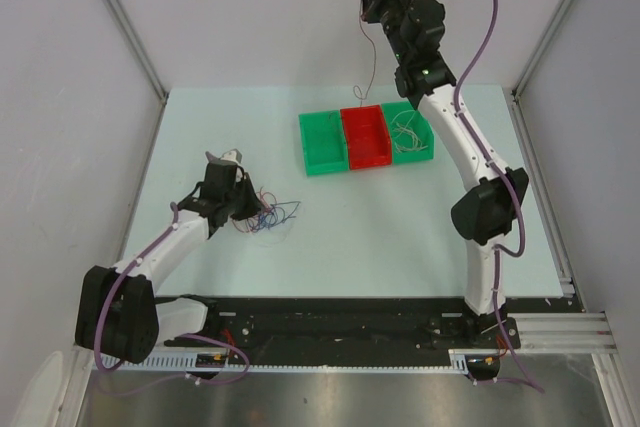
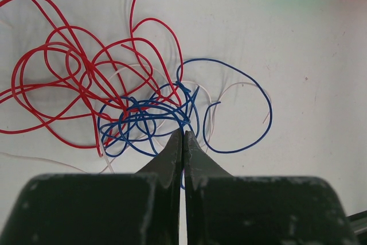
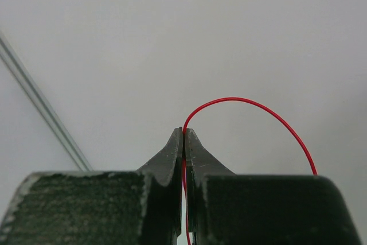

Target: Untangle the cables

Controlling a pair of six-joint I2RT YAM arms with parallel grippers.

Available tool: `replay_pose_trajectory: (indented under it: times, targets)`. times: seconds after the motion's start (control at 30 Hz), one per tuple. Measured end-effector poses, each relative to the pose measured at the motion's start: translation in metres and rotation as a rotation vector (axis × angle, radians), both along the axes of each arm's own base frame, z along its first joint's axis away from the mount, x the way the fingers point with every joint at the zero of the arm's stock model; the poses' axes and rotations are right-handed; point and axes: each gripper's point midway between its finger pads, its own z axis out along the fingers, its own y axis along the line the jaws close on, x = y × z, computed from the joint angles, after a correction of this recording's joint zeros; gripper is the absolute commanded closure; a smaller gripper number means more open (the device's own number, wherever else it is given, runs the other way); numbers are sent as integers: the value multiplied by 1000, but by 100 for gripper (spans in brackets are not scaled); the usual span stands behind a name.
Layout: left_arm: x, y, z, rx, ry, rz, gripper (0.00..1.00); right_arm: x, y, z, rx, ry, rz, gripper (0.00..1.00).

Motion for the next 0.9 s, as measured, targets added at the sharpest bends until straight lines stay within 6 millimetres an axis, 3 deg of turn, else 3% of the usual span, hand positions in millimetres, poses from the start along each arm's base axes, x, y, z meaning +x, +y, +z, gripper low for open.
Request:
replay_pose_trajectory:
  times: [0.23, 0.9]
  targets:
    - [0, 0, 0, 0, 0, 0, 100, 16, -5, -20, -29, 31, -49, 100]
    - [0, 1, -5, 12, 11, -2, 100, 7, -29, 14, -44, -47, -157, 100]
